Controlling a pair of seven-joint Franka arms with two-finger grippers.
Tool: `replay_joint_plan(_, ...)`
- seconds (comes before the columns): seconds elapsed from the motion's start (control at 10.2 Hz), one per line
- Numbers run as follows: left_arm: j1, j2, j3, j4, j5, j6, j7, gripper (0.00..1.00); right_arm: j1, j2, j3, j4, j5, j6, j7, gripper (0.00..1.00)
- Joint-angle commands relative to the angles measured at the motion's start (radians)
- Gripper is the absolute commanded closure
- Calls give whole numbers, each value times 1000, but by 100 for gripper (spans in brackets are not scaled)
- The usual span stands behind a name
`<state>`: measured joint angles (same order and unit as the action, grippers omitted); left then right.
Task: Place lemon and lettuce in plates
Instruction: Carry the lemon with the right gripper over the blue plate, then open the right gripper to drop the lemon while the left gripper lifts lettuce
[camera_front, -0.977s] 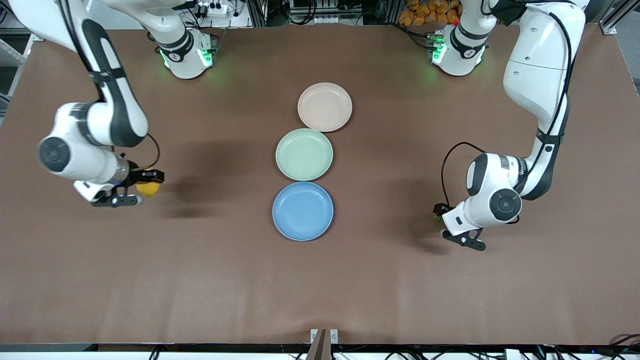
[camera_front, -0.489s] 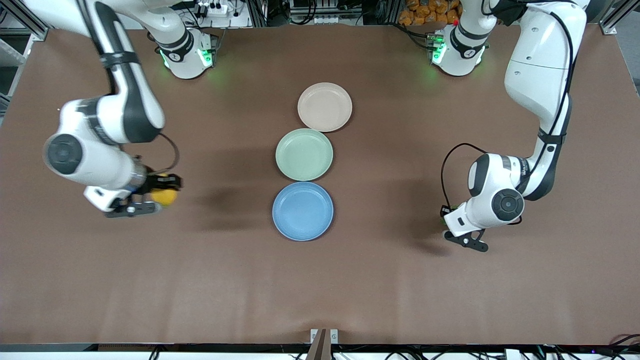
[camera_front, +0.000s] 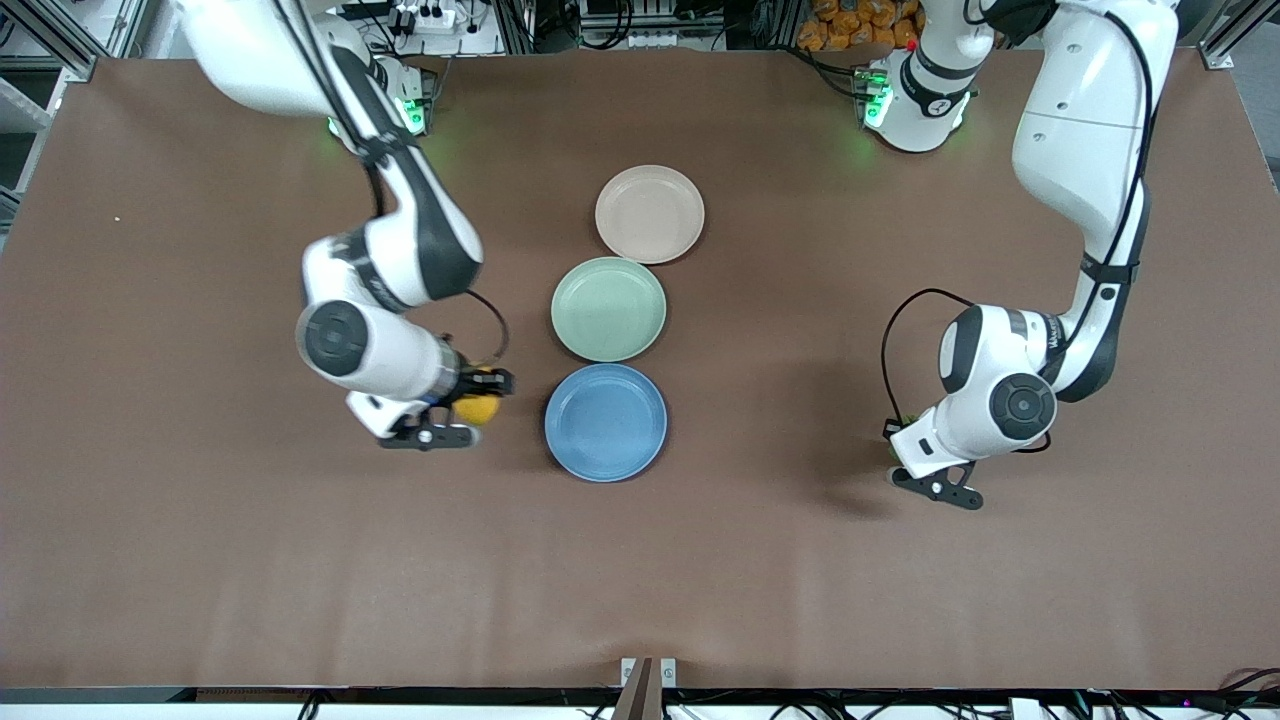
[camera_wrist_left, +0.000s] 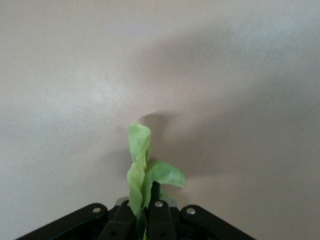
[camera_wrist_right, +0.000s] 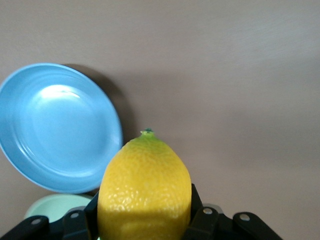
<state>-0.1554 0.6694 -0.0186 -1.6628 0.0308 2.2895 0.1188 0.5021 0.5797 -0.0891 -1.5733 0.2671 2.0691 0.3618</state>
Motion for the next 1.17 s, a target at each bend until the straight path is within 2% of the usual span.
replay_joint_plan(0.0,-3,-63,-1,-22,-2,-5,-56,100,54,118,-9,88,38,89,107,100)
replay_joint_plan(0.39,-3,-97,-26,-28,-2,-13,-129,100,127,199,-3,90,38,231,256,100)
replay_joint_plan(0.59,-4,-109,-27,-28,-2,-33,-146,100,127,219,34,91,38,288,311,100)
replay_joint_plan(0.68,-3,-114,-32,-28,-2,-35,-148,100,128,232,51,98,38,296,315,93)
replay_joint_plan(0.78,-3,-116,-32,-29,-2,-35,-150,100,128,247,63,102,37,333,315,82)
replay_joint_plan(0.88,-3,-116,-32,-31,-2,-35,-150,100,128,250,65,102,38,357,316,65)
replay_joint_plan(0.98,-3,-125,-37,-38,-2,-36,-160,100,128,244,65,102,37,350,313,1)
replay_joint_plan(1.07,-1,-148,-56,-67,-2,-44,-210,100,115,230,65,110,35,344,307,0)
